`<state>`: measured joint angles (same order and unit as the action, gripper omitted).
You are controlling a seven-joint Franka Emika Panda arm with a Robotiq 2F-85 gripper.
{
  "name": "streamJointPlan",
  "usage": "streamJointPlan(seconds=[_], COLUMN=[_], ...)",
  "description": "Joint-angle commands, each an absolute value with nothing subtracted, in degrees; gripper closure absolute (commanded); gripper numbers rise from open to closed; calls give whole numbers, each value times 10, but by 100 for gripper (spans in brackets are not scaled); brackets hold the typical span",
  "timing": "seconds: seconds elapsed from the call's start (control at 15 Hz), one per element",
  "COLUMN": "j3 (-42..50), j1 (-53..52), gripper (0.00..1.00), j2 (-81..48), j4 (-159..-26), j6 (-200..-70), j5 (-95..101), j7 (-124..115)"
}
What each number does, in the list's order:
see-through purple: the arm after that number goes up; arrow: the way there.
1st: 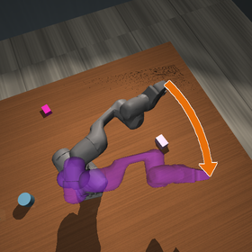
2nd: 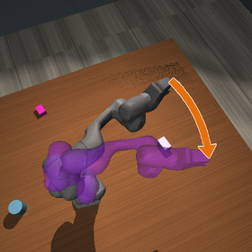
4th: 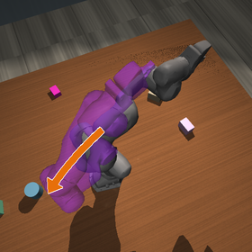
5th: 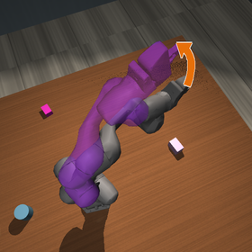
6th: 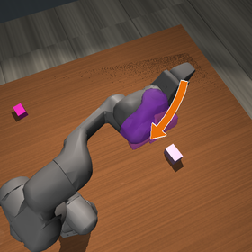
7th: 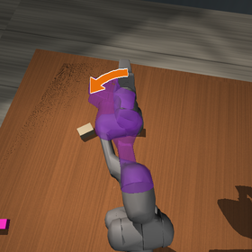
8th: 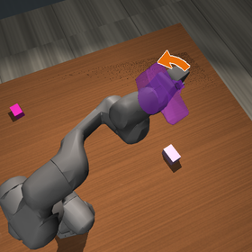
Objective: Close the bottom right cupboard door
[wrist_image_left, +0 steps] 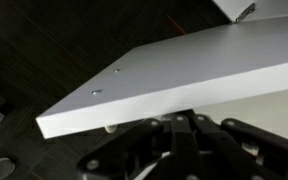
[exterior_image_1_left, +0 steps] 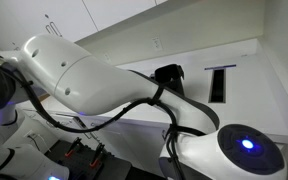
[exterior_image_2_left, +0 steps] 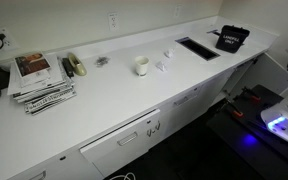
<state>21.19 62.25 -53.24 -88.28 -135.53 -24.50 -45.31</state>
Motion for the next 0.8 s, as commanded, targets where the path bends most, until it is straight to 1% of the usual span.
streamJointPlan(seconds=[0.0,0.47,0.73], j3=[183,124,94], j1=[650,706,713], gripper=[100,100,100], j2=[-534,-527,-529], j4=[-862,-841,-850], j6=[-1303,-1167,-1137], j5=[-268,-357,-446], j7=[-463,-470,-466])
